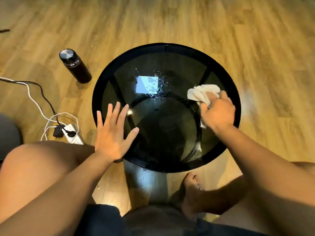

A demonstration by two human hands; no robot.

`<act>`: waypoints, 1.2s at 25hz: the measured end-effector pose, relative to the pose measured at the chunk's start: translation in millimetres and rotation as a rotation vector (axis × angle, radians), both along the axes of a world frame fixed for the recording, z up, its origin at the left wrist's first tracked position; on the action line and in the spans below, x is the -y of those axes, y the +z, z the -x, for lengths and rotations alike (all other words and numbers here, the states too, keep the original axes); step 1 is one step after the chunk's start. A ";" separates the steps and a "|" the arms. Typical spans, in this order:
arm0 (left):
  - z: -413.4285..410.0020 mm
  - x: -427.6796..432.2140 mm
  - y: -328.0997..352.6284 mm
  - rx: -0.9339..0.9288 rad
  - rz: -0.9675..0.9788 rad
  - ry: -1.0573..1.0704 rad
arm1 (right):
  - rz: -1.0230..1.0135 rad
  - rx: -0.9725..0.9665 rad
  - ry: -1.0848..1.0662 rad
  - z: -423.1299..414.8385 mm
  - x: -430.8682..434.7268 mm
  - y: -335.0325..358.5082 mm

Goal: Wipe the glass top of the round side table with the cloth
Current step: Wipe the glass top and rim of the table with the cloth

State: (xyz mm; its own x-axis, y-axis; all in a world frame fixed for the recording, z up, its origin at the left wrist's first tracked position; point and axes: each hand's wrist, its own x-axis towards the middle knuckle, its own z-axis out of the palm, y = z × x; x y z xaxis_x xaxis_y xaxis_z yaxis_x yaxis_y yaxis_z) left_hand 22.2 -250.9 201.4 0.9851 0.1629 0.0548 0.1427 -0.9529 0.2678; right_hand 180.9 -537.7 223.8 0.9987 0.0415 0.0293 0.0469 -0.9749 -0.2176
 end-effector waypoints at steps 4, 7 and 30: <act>-2.7 -7.2 0.6 0.043 0.138 0.036 | -0.086 0.007 0.416 112.8 -127.0 -0.1; -12.4 -13.2 7.7 0.116 0.279 0.097 | -0.141 0.021 0.626 123.5 -152.8 0.4; -28.0 -21.1 3.9 0.261 0.276 0.181 | -0.112 -0.142 0.672 86.6 -197.9 8.0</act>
